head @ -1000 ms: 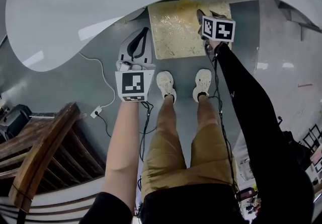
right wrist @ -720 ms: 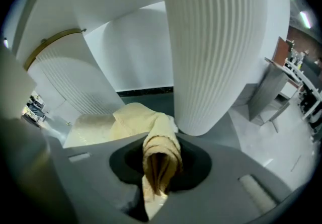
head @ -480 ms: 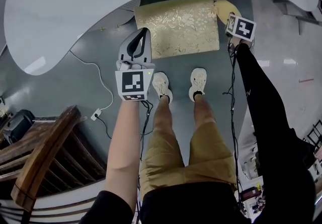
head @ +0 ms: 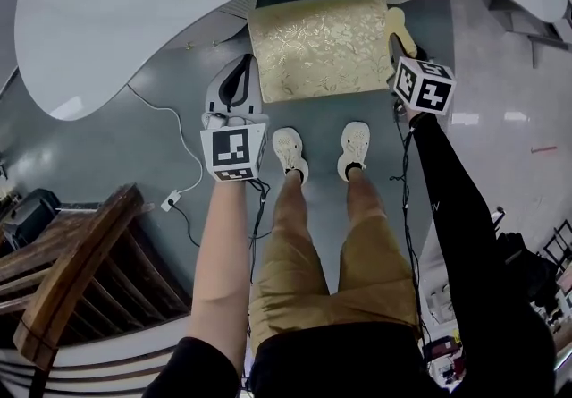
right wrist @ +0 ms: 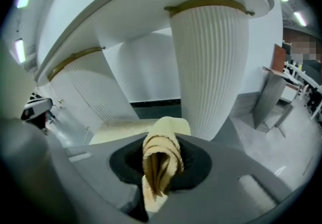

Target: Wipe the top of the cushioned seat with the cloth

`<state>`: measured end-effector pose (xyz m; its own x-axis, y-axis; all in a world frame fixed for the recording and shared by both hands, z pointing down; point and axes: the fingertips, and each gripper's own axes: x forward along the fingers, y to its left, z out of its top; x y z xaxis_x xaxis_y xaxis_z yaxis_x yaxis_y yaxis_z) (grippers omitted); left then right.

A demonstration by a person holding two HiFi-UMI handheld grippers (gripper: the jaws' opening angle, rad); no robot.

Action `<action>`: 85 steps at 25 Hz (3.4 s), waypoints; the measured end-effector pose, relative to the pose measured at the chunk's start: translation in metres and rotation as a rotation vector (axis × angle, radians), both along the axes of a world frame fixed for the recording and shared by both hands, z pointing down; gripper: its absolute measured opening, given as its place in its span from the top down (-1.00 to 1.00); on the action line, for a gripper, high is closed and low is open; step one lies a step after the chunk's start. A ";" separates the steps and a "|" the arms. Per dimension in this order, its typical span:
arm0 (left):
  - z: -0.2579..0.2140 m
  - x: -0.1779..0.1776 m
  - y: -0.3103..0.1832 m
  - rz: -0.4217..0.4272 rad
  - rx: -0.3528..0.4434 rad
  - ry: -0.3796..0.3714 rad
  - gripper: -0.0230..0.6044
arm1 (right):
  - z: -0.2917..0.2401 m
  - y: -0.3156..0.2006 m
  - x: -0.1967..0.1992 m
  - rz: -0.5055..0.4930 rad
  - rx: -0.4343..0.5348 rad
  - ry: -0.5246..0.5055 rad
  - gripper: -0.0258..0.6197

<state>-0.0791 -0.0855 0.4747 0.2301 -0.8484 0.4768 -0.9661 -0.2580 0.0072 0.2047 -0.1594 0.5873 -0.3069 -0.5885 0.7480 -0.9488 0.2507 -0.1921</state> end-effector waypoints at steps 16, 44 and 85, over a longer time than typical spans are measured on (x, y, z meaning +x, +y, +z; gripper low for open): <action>0.008 -0.062 0.037 -0.035 -0.019 -0.004 0.90 | 0.058 0.120 -0.297 -0.430 -0.299 -0.192 0.74; 0.002 0.047 0.002 0.028 0.013 -0.003 0.90 | 0.078 0.032 0.043 0.049 -0.248 0.152 0.74; 0.008 -0.091 0.101 -0.090 0.008 -0.038 0.90 | 0.072 0.183 -0.287 -0.411 -0.270 -0.140 0.74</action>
